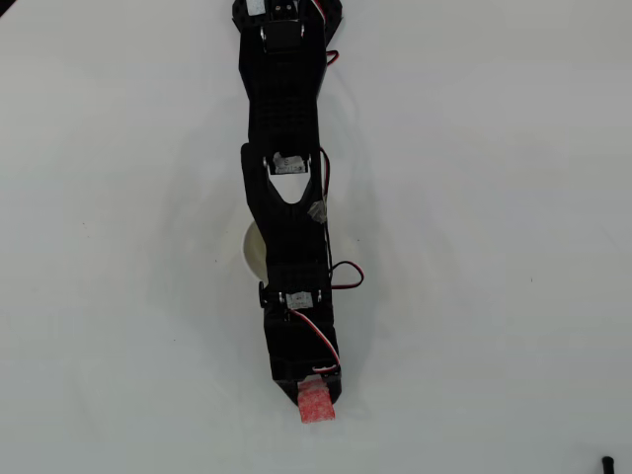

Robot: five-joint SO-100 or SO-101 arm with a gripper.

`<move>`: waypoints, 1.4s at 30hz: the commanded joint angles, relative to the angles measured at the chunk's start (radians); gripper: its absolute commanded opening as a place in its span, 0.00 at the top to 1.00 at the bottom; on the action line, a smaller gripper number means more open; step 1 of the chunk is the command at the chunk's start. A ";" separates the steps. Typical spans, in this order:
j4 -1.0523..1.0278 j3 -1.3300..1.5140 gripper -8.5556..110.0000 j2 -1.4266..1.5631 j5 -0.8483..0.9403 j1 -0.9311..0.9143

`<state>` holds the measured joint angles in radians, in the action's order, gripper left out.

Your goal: Grasp a red cube and put it in the cup.

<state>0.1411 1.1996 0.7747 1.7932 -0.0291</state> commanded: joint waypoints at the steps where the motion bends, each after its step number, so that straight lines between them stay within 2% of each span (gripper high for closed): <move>1: 0.028 -0.094 0.89 0.044 0.012 0.002; 31: -0.018 0.250 0.89 0.463 -0.058 0.002; 42: -0.018 0.495 0.89 0.707 -0.084 0.009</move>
<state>0.1258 1.6736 1.2901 1.7273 -0.0291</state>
